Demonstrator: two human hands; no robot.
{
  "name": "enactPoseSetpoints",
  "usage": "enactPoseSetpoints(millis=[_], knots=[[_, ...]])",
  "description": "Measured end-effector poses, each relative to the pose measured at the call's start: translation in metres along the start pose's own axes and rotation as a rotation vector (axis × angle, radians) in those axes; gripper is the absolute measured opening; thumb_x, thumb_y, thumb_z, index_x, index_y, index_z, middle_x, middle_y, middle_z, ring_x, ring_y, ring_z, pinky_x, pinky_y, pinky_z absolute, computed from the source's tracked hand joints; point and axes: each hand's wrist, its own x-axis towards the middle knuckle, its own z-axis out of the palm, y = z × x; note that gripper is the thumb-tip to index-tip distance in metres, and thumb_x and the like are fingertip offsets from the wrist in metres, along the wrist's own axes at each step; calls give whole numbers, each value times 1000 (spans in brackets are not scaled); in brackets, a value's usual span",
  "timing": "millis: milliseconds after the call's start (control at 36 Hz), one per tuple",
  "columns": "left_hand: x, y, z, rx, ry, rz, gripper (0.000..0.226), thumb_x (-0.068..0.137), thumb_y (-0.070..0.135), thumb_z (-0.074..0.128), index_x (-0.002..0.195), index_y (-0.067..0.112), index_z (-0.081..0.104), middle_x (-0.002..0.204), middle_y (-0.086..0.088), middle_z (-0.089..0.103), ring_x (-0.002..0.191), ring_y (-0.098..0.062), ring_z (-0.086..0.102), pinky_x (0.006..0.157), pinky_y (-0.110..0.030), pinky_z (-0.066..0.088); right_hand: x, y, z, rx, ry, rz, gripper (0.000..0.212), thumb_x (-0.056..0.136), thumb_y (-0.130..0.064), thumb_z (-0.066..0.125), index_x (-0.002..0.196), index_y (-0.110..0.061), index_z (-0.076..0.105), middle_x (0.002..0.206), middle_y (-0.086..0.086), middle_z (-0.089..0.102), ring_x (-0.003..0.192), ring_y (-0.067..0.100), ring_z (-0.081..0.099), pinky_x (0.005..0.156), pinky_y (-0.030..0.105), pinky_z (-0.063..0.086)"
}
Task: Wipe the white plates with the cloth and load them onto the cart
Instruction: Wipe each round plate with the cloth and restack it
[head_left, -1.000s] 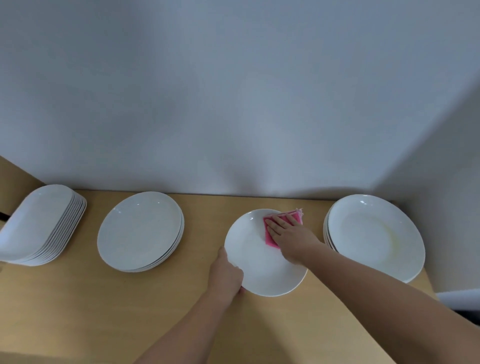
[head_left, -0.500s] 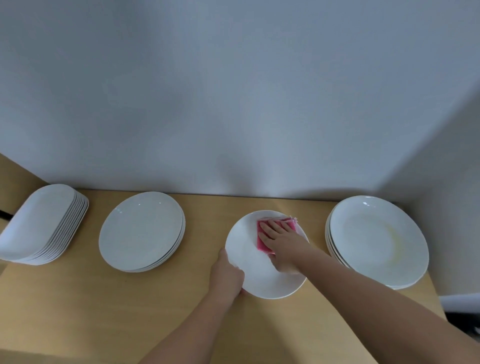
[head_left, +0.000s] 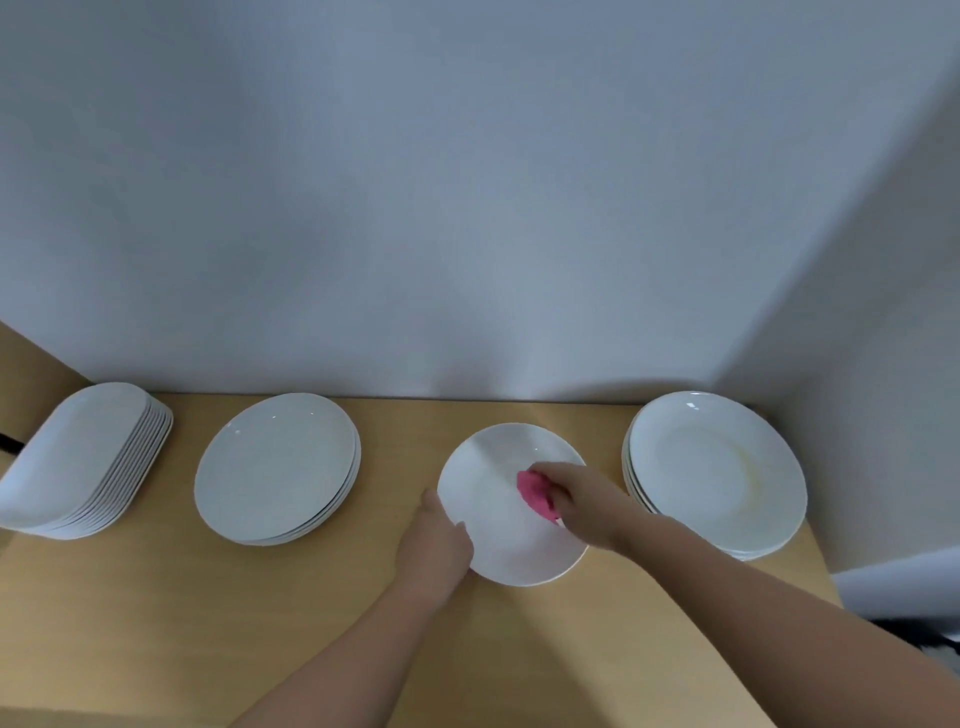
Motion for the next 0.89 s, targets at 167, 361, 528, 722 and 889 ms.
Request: enactPoseSetpoints(millis=[167,361,528,722,889], knots=[[-13,7,1,360,81,232,49,93,30,50,138,20,36,133,1,40,117,-21,46,85,-30,42,-24,-9,-37,259,110,92,40,90,-5,29,74,-18,63,64,10,62,54,13,48,59,29,43],[-32,27,31,412,-188,526,38,96,34,45,130,18,48,130,4,46,117,-18,47,92,-30,44,-43,2,-57,526,200,176,46,86,6,31,100,-17,68,50,18,51,46,28,42,48,40,41],[-43,47,54,544,-259,577,31,94,36,45,116,15,46,117,1,50,109,-23,51,85,-35,43,-60,6,-68,561,227,161,39,84,8,31,94,-8,66,55,32,51,47,33,43,47,48,42],[-36,45,75,570,-213,486,73,95,30,45,155,12,7,164,-5,4,151,-21,4,122,-36,8,-69,13,-73,568,226,157,36,89,6,31,95,-7,64,47,23,49,42,28,42,46,44,42],[-27,50,77,666,-269,551,69,97,16,37,156,12,2,164,-3,-1,151,-16,-2,121,-32,-1,-72,16,-76,540,221,141,40,90,6,31,101,-12,65,45,13,52,40,26,43,46,42,44]])
